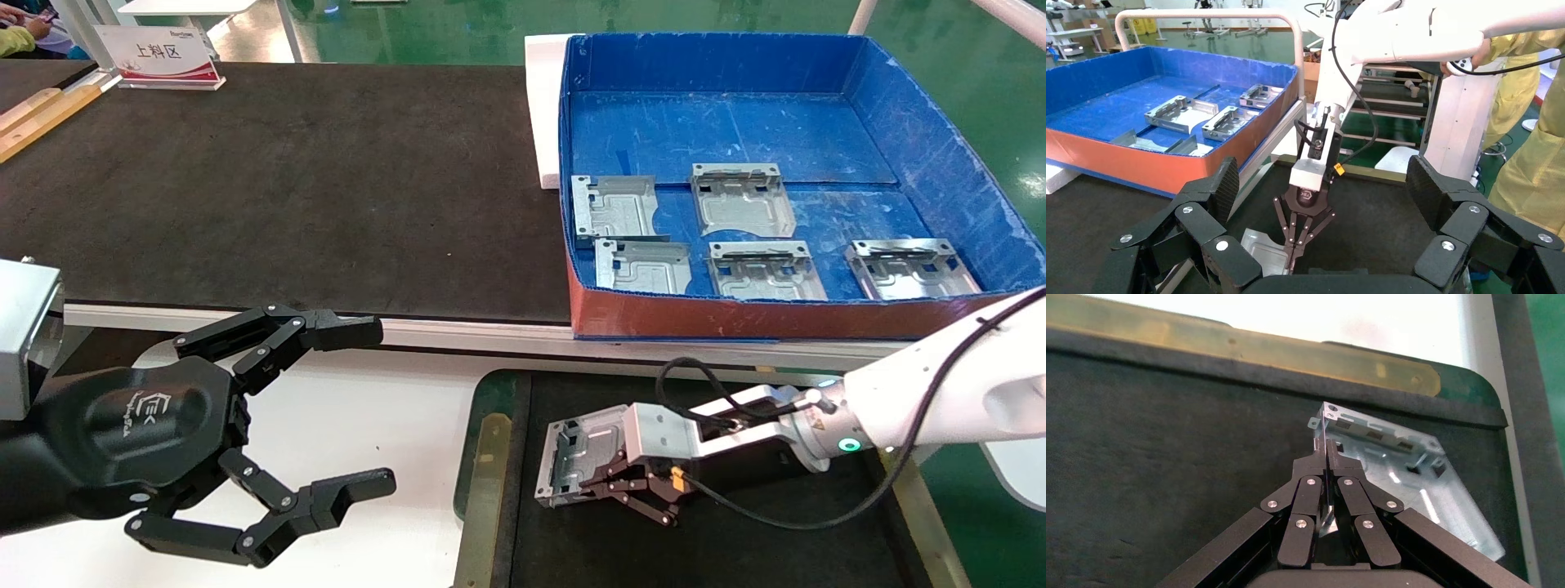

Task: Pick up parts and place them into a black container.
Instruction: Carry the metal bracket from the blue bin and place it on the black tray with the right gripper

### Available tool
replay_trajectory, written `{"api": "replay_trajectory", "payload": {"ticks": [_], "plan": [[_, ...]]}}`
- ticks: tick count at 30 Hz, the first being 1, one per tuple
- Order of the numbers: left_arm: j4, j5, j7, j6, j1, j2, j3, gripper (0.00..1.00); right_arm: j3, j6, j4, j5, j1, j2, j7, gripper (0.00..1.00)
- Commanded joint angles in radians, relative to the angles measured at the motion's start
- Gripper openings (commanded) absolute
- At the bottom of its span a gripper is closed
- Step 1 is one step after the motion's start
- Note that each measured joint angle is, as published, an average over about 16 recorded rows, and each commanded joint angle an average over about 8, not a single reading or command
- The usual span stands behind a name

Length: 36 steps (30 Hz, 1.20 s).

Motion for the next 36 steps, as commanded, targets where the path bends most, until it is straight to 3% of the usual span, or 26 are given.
{"api": "replay_trajectory", "payload": {"ticks": [1,21,36], "plan": [[0.0,0.0,0.0,0.0,0.0,0.0,0.0,1.0,-0.003,0.013,-0.02,-0.007,0.001,-0.01,-0.03,0.0],[0.0,0.0,0.0,0.0,0.0,0.0,0.0,1.0,-0.015,0.034,-0.148,-0.028,0.006,-0.08,-0.178,0.0],[0.0,0.0,0.0,0.0,0.0,0.0,0.0,1.0,-0.017,0.073,-0.231,-0.035,0.014,-0.103,-0.221,0.0]]}}
